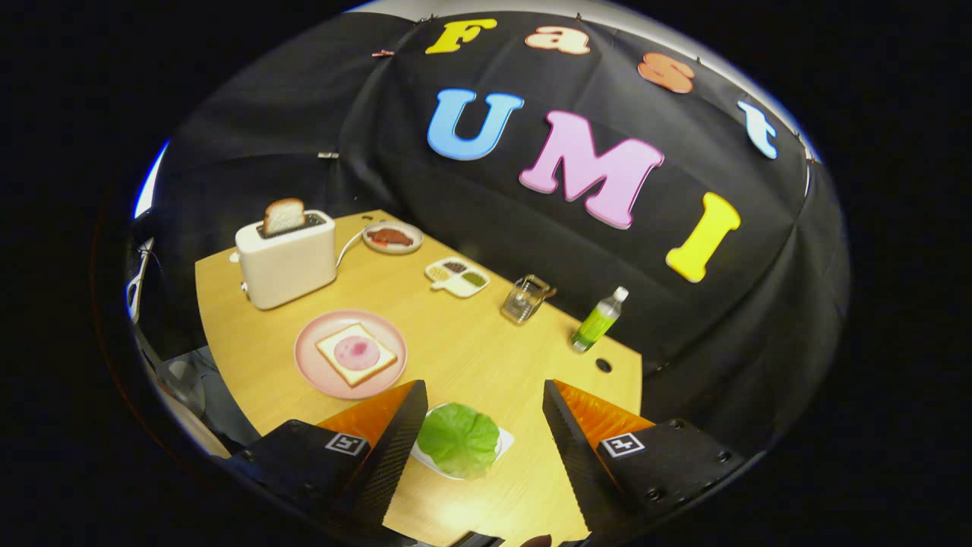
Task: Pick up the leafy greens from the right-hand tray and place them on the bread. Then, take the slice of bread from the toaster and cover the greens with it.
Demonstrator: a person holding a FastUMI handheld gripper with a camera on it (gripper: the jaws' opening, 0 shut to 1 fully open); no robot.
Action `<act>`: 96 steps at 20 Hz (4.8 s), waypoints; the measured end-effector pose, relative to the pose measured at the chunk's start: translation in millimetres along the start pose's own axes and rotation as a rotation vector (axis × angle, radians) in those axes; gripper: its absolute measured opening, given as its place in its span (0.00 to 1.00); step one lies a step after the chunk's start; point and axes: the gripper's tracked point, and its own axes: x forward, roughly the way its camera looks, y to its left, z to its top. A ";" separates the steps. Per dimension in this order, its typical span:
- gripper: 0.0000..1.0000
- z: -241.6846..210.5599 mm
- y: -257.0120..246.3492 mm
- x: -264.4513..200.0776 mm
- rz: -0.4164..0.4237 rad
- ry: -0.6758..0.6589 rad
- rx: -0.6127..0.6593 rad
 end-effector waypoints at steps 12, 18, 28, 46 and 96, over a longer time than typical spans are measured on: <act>0.82 -138.1 13.4 102.4 0.228 0.342 0.106; 0.78 -175.1 23.8 129.0 0.286 0.469 0.112; 0.10 -170.0 15.7 125.8 0.261 0.458 0.099; 0.10 11.5 86.8 76.9 0.278 0.180 0.205; 0.96 330.9 315.9 21.9 0.423 -0.379 0.206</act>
